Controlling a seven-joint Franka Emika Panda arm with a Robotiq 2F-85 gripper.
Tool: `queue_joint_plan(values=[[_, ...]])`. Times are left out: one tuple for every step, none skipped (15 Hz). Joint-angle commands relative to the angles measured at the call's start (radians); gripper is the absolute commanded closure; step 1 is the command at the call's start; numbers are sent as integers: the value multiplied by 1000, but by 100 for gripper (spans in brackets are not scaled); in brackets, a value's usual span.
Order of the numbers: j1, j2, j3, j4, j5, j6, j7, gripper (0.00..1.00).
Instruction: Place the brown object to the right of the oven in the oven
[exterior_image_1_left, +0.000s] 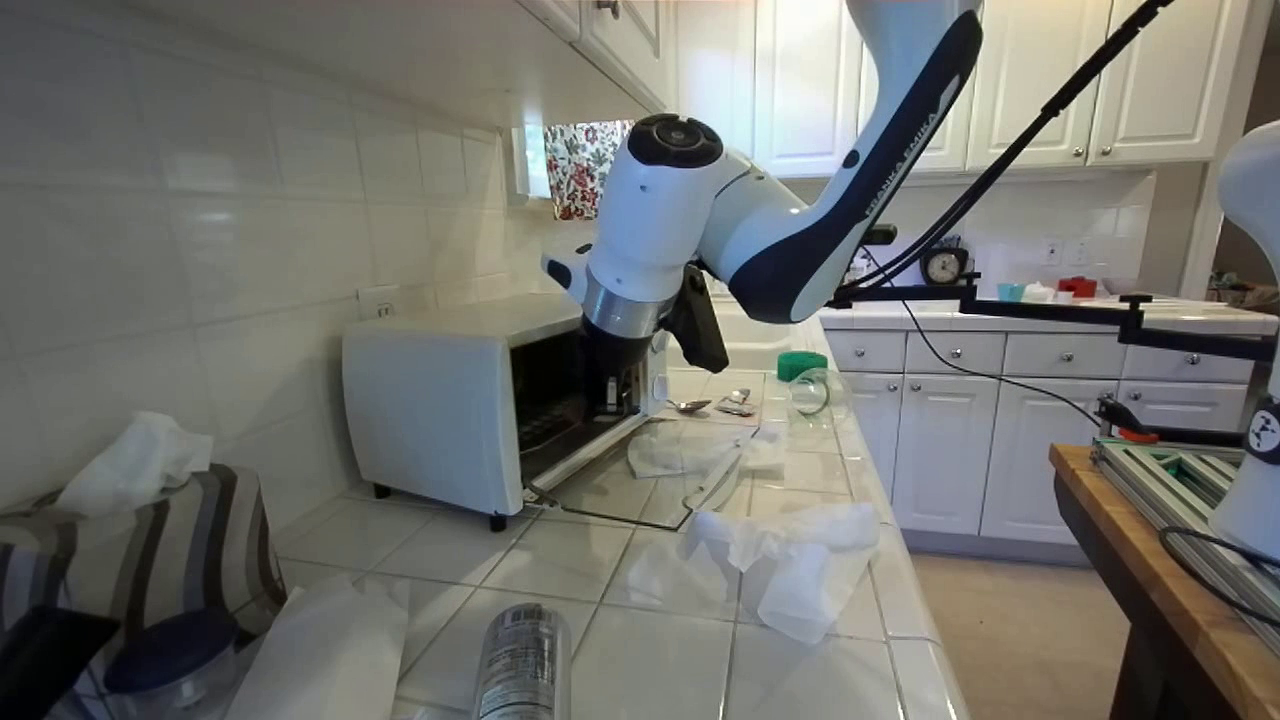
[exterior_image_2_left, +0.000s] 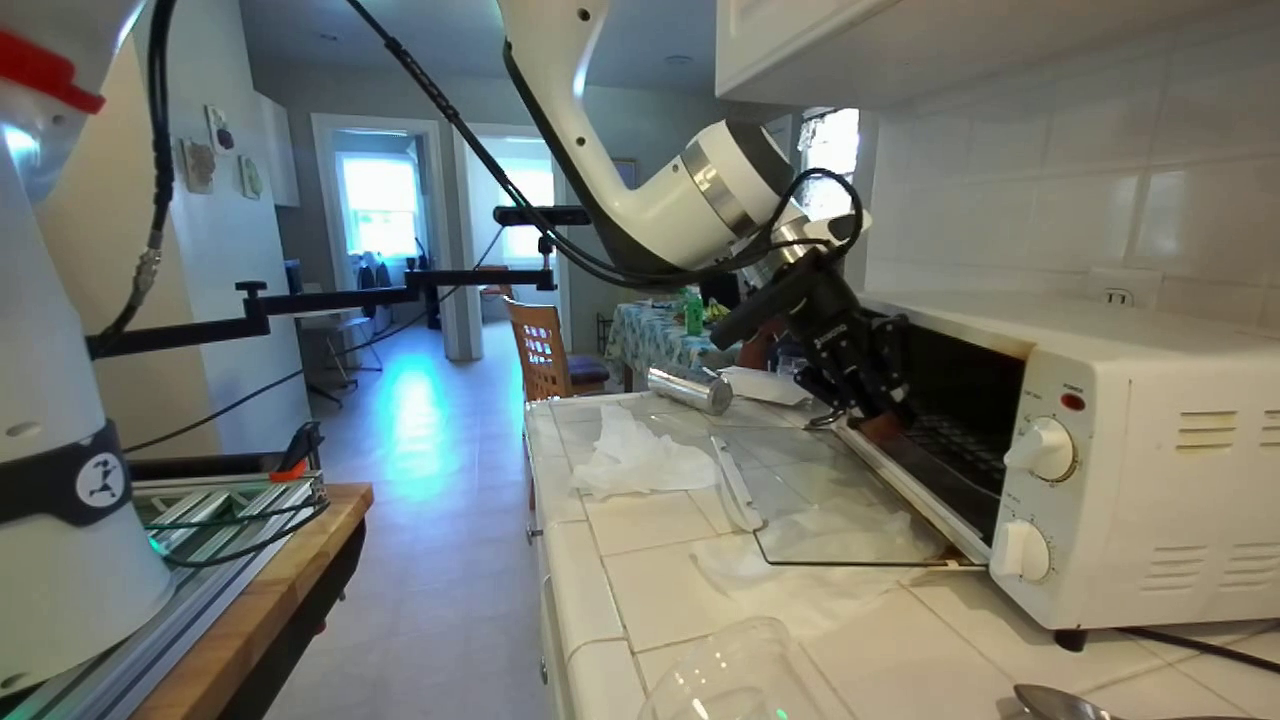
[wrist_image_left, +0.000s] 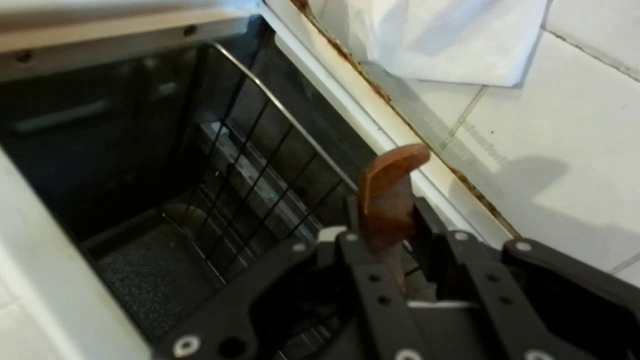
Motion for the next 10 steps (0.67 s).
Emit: queue_joint_plan(values=[[49, 41, -45, 36, -66, -56, 65, 93], [-17, 29, 39, 51, -135, -121, 95, 93], [-23, 31, 54, 57, -164, -156, 107, 93], [-40, 30, 85, 64, -195, -209, 115, 93], [-59, 32, 118, 70, -216, -258, 112, 93], [-79, 41, 148, 79, -234, -302, 104, 93], [-95, 46, 177, 87, -246, -348, 95, 93], [-112, 53, 206, 96, -255, -391, 82, 93], [-126, 64, 229, 105, -268, -424, 84, 93], [-136, 71, 247, 114, -287, -451, 96, 93]])
